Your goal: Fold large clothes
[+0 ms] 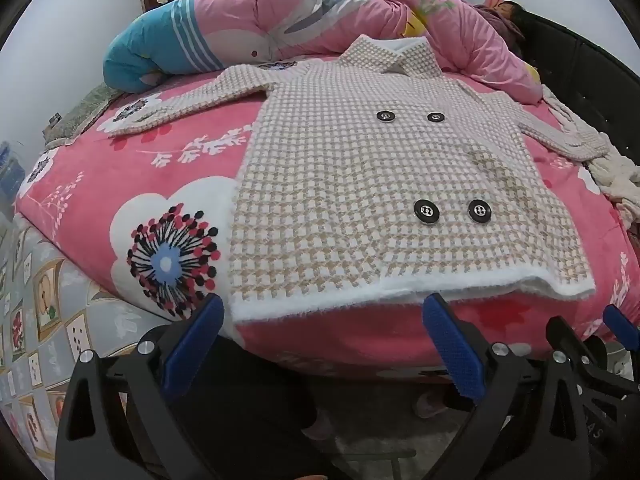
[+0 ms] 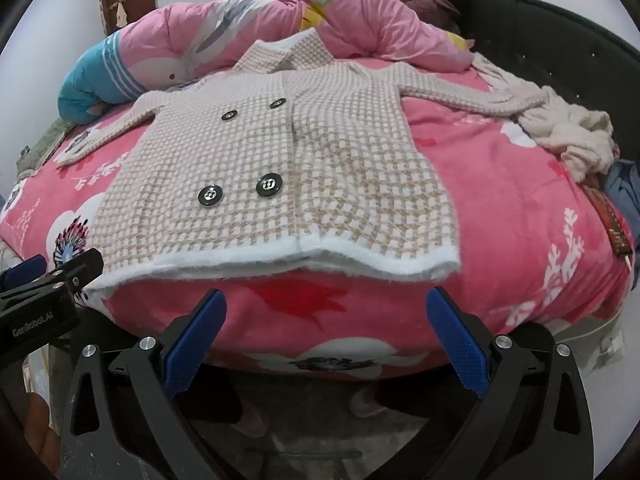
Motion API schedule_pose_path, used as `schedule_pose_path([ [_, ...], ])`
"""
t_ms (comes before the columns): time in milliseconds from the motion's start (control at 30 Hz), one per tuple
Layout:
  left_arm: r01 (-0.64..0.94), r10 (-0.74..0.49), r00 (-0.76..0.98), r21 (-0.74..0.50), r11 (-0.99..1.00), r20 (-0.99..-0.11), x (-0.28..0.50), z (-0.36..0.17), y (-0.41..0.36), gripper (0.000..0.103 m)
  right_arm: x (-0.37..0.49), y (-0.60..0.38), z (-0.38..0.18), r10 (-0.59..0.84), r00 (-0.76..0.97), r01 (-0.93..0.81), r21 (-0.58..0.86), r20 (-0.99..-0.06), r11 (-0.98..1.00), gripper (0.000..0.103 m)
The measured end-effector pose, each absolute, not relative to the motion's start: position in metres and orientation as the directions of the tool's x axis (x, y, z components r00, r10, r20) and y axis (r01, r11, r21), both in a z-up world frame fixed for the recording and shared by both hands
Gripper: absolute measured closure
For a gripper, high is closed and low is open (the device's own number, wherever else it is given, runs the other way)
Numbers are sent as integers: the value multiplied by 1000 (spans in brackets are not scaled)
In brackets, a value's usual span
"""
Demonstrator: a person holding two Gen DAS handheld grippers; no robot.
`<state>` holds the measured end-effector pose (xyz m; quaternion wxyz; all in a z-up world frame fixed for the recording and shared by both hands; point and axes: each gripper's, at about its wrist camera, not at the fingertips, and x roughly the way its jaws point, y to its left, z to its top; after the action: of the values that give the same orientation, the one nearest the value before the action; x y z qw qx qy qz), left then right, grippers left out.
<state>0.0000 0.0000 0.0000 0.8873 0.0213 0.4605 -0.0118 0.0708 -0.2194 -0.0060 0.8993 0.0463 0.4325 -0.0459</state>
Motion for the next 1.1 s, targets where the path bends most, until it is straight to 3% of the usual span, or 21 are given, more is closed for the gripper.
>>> schedule_pose_path([
  [1100,33,-11,562,9,999,-827,5,-11,0,5,76,-216,-7,-61,620,122,19,-782,992,7],
])
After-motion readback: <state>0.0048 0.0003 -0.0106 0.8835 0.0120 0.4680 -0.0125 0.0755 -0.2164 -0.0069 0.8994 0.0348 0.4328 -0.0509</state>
